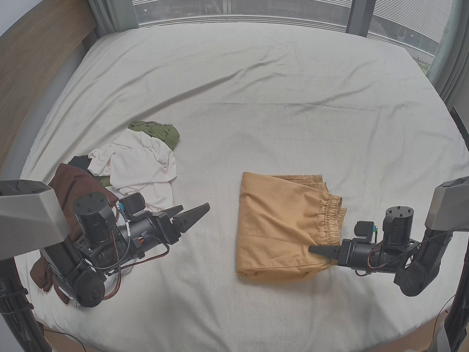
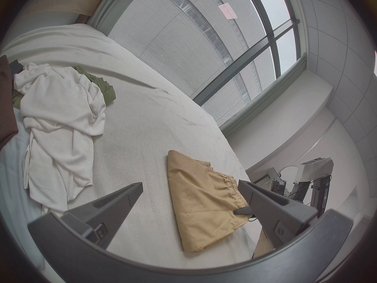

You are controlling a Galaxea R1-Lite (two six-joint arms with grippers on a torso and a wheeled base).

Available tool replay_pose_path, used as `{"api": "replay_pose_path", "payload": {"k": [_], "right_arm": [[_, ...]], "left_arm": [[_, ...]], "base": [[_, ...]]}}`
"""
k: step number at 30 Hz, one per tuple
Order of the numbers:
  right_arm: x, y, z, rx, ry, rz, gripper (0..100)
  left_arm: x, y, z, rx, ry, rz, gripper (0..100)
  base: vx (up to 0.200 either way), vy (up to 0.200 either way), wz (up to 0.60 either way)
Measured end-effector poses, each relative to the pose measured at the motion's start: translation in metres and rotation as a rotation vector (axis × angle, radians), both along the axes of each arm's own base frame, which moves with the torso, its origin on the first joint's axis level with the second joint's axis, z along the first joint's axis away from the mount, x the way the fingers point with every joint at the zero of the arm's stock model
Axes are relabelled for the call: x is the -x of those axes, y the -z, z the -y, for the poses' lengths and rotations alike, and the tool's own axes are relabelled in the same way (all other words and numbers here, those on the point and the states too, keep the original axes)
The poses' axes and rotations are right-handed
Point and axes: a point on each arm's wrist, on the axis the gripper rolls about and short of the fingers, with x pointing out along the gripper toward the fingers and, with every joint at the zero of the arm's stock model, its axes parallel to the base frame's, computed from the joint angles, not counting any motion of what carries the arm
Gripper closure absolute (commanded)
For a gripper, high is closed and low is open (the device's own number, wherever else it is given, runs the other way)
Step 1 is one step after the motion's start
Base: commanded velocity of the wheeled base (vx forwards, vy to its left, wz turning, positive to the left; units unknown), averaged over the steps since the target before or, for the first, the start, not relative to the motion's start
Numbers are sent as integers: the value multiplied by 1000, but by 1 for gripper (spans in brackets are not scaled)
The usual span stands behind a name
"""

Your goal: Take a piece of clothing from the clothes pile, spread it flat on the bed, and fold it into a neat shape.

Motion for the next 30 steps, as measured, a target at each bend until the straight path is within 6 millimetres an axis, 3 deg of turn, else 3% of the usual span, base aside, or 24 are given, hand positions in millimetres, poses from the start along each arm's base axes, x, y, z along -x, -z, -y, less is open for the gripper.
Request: {"api": "replay_pose_path", "payload": {"k": [20, 30], "right_arm": [[8, -59, -28, -101, -99, 246, 100], [-1, -78, -35, -98, -110, 232, 100]], "left_arm": [[3, -7, -1, 8, 2, 15, 0], [2, -8, -1, 11, -1, 21, 0]], "base": [[0, 0, 0], [0, 0, 0]]}}
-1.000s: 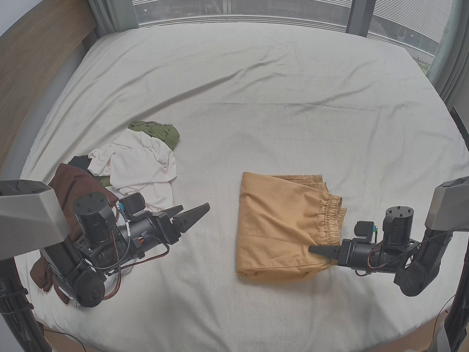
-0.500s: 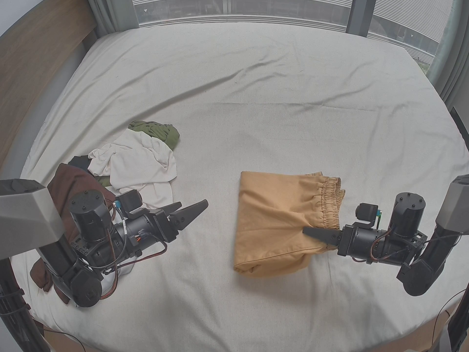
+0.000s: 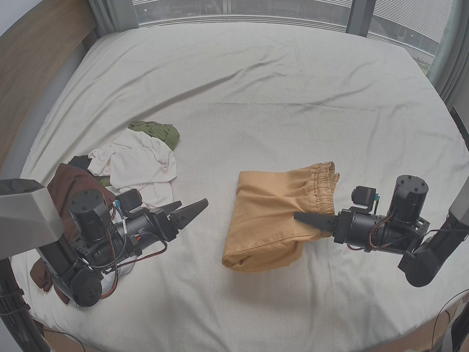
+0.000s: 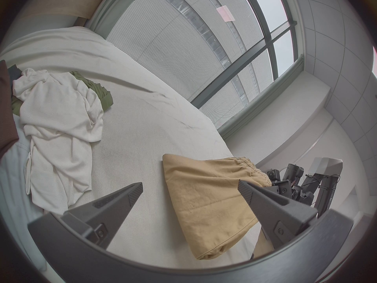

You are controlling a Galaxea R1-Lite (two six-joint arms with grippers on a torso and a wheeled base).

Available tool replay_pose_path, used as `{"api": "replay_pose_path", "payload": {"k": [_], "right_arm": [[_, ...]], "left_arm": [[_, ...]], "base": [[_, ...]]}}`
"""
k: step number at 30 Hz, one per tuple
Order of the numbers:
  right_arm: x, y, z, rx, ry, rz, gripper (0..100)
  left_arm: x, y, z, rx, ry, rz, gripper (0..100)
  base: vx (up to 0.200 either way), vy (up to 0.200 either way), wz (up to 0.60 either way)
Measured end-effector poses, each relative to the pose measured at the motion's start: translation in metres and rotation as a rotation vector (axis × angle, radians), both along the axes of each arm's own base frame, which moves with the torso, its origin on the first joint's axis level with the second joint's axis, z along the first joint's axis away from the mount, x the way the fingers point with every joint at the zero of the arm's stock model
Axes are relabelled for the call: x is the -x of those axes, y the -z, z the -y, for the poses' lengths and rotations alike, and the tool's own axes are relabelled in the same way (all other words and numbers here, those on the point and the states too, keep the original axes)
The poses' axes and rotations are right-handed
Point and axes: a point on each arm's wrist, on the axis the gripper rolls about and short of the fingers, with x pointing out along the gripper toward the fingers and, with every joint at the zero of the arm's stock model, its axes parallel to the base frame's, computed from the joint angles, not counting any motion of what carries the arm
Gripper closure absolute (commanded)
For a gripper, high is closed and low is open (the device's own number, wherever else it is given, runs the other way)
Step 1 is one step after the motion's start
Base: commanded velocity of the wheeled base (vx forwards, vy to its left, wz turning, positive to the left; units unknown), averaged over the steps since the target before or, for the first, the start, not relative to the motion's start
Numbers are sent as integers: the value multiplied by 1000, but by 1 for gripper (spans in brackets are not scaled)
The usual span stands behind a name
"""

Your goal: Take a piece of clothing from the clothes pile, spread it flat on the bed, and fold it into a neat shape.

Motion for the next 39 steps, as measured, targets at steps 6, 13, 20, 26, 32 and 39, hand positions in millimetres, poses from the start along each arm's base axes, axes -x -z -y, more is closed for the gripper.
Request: {"api": "replay_pose_path", "payload": {"k": [6, 13, 20, 26, 32, 39], "right_arm": [[-17, -22, -4, -9, 9, 21, 100], [-35, -48, -8, -22, 19, 51, 100], [-48, -71, -13, -37, 23, 85, 100], [-56, -87, -16, -52, 25, 119, 100], [-69, -100, -18, -59, 33, 137, 100], [-92, -103, -23, -66, 43, 156, 100]], "left_arm": [[-1, -1, 0, 2, -2, 4, 0], [-1, -1, 0, 3, -3, 6, 0], [-1, -1, -1, 4, -3, 5, 0], [-2, -2, -1, 5, -5, 6, 0], [-2, -2, -2, 4, -7, 7, 0], [-1, -3, -2, 6, -8, 9, 0]], "base": [[0, 0, 0], [0, 0, 0], [0, 0, 0], [0, 0, 0], [0, 0, 0], [0, 0, 0]]}}
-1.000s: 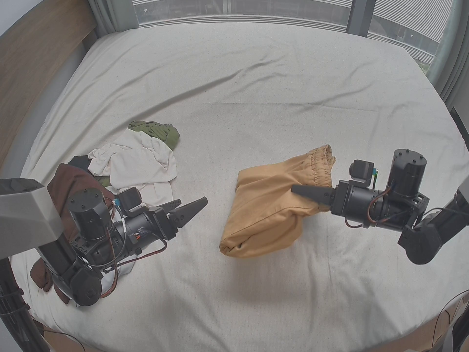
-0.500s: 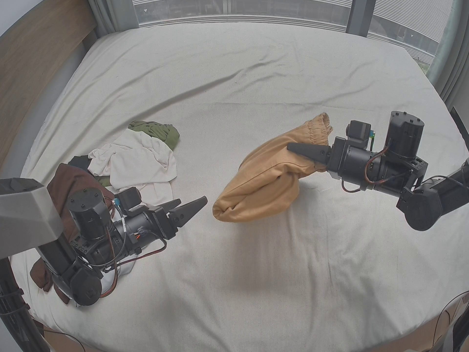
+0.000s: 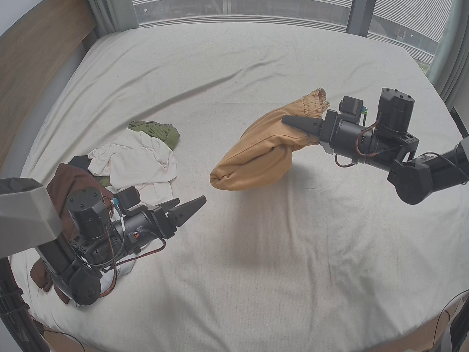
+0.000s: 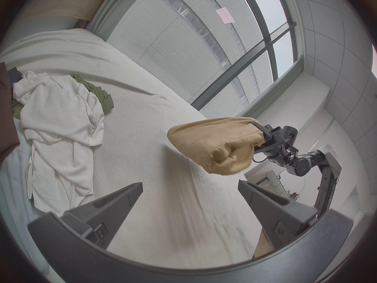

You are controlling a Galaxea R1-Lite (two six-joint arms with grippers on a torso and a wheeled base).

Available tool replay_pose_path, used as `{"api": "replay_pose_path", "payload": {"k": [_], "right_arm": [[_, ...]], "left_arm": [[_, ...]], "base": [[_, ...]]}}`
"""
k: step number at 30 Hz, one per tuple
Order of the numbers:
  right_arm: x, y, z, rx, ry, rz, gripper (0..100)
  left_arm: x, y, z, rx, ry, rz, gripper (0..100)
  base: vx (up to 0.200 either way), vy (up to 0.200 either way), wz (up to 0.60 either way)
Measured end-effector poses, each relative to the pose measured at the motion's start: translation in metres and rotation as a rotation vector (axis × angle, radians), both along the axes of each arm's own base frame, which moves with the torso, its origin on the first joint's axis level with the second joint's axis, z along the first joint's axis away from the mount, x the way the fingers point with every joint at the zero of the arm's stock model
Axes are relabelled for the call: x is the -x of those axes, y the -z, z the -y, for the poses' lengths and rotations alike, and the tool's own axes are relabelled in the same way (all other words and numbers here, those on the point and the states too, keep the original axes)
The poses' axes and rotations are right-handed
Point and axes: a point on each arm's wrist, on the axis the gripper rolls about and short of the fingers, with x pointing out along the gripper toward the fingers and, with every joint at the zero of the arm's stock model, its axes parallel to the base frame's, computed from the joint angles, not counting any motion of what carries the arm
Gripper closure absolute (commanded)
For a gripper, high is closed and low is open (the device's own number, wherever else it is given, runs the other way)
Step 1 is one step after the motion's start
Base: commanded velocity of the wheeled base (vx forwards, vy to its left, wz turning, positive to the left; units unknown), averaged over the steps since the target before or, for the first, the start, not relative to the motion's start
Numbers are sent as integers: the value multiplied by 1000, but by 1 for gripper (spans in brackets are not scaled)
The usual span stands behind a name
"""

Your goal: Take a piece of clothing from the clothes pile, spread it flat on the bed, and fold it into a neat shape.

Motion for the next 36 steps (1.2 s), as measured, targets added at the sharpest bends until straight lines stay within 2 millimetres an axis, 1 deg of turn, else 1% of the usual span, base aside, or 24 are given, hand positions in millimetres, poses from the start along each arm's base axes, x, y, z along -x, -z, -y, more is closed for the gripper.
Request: {"api": "replay_pose_path", "payload": {"k": [3, 11, 18, 21, 26, 36], "right_arm": [[-12, 1, -3, -4, 2, 11, 100], [-35, 5, -12, -3, 4, 9, 100], [-52, -1, -17, -7, 6, 21, 100], [-58, -6, -17, -9, 10, 26, 100], [-64, -21, -17, -15, 15, 43, 100], [-70, -59, -10, -37, 34, 104, 100]], "left_arm": [[1, -1, 0, 1, 0, 1, 0], [2, 0, -1, 0, 0, -3, 0], [2, 0, -1, 0, 0, -4, 0], [2, 0, -1, 0, -1, -5, 0], [2, 0, -1, -1, -1, -5, 0], [2, 0, -1, -1, -1, -7, 0]], "base": [[0, 0, 0], [0, 0, 0], [0, 0, 0], [0, 0, 0], [0, 0, 0], [0, 0, 0]]}}
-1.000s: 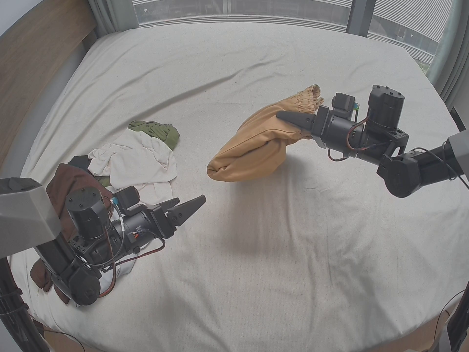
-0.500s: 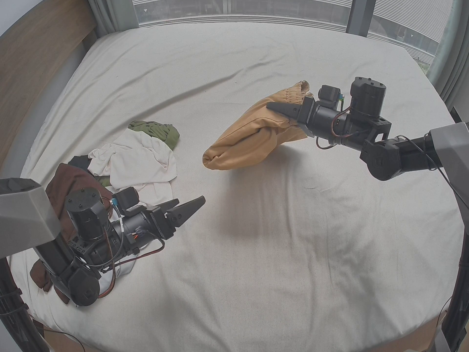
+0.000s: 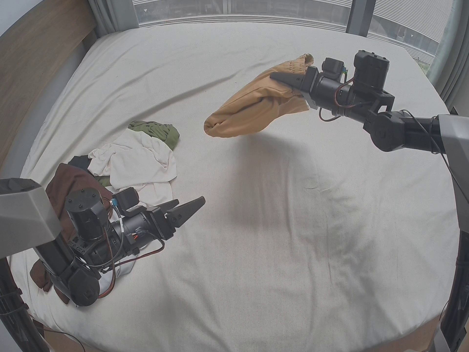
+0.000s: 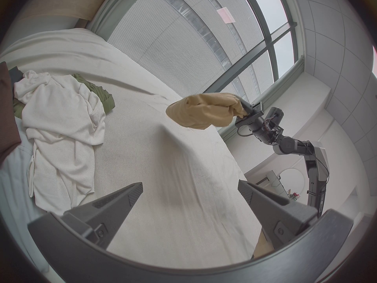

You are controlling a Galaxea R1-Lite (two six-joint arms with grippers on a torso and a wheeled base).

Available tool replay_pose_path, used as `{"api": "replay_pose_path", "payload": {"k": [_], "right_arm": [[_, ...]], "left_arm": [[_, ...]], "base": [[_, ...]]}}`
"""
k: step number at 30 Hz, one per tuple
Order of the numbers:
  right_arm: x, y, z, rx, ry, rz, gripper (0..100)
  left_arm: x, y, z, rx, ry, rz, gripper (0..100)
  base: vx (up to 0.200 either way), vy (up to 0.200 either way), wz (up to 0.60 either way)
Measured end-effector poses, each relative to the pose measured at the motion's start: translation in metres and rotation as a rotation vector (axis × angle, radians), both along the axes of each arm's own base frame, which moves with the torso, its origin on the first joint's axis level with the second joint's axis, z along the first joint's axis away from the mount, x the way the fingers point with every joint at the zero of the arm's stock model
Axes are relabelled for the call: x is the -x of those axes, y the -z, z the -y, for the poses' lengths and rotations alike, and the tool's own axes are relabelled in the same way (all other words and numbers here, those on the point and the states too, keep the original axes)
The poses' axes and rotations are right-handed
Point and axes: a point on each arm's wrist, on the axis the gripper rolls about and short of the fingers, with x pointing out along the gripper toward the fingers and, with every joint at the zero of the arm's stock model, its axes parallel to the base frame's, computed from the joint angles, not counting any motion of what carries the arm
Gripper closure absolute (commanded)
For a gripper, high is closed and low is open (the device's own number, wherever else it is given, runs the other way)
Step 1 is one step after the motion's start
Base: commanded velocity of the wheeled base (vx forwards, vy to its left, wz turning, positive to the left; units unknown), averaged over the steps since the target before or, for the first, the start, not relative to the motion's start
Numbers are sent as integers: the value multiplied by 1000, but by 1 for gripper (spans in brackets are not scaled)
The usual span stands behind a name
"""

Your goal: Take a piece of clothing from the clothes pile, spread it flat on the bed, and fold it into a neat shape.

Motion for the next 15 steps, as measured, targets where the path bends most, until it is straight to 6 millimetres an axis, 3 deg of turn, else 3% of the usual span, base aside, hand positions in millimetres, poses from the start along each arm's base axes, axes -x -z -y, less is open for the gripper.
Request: {"api": "replay_pose_path", "payload": {"k": [4, 6, 11, 15], "right_arm": [[-5, -11, 5, -14, 14, 39, 100], [-11, -7, 6, -12, 20, 32, 100], [-29, 22, 3, 7, 30, -34, 100], [-45, 58, -2, 26, 36, -101, 100]], "left_arm": [[0, 0, 0, 0, 0, -2, 0], [0, 1, 0, -1, 0, -2, 0], [0, 1, 0, -2, 0, -6, 0], [0, 2, 0, -3, -1, -9, 0]], "base": [[0, 0, 0], [0, 0, 0], [0, 0, 0], [0, 0, 0]]}}
